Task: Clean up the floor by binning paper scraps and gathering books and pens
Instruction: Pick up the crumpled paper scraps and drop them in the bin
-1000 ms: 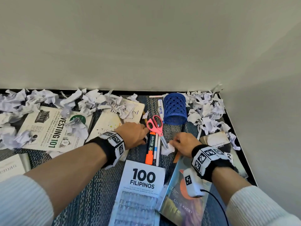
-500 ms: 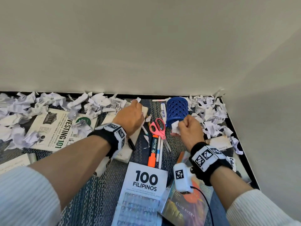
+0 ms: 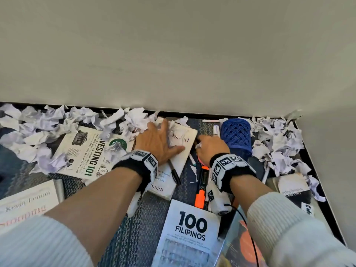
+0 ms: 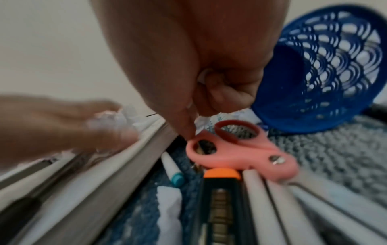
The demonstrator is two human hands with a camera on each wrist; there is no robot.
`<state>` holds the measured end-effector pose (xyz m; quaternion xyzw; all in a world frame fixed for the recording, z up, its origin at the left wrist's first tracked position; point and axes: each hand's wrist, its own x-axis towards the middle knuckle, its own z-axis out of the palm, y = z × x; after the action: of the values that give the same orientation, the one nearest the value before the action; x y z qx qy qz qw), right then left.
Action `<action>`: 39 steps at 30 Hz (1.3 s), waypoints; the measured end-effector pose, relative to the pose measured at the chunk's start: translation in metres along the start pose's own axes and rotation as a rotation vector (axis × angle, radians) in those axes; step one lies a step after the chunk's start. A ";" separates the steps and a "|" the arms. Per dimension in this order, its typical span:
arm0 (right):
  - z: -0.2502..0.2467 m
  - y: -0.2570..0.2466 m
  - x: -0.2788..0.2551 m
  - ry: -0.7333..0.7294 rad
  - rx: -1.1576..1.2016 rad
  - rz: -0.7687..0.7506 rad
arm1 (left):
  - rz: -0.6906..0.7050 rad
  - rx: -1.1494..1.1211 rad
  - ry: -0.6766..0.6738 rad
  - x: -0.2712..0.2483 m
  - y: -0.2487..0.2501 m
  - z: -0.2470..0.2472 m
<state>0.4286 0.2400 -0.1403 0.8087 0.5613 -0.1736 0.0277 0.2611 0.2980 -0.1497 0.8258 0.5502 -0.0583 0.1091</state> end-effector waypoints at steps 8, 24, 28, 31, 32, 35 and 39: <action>-0.003 0.006 0.003 0.090 -0.003 0.082 | 0.096 -0.026 0.050 0.007 -0.014 0.011; -0.003 -0.043 0.075 -0.007 0.288 0.136 | 0.202 -0.227 -0.012 -0.005 -0.038 0.012; 0.001 -0.041 0.079 0.082 0.320 0.123 | 0.182 -0.234 -0.008 -0.005 -0.038 0.015; -0.004 -0.044 0.072 0.254 0.338 0.073 | 0.167 -0.215 -0.026 -0.003 -0.036 0.012; -0.006 -0.044 0.067 0.321 0.372 0.070 | 0.168 -0.199 -0.032 -0.003 -0.036 0.011; -0.013 -0.042 0.048 0.409 0.463 0.045 | 0.153 -0.181 -0.024 -0.003 -0.034 0.010; -0.005 -0.043 0.023 0.213 0.244 -0.197 | 0.102 -0.165 -0.024 -0.003 -0.028 0.007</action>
<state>0.3979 0.2778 -0.1363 0.7610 0.6124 -0.1555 -0.1474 0.2342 0.3039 -0.1594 0.8403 0.5088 -0.0173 0.1861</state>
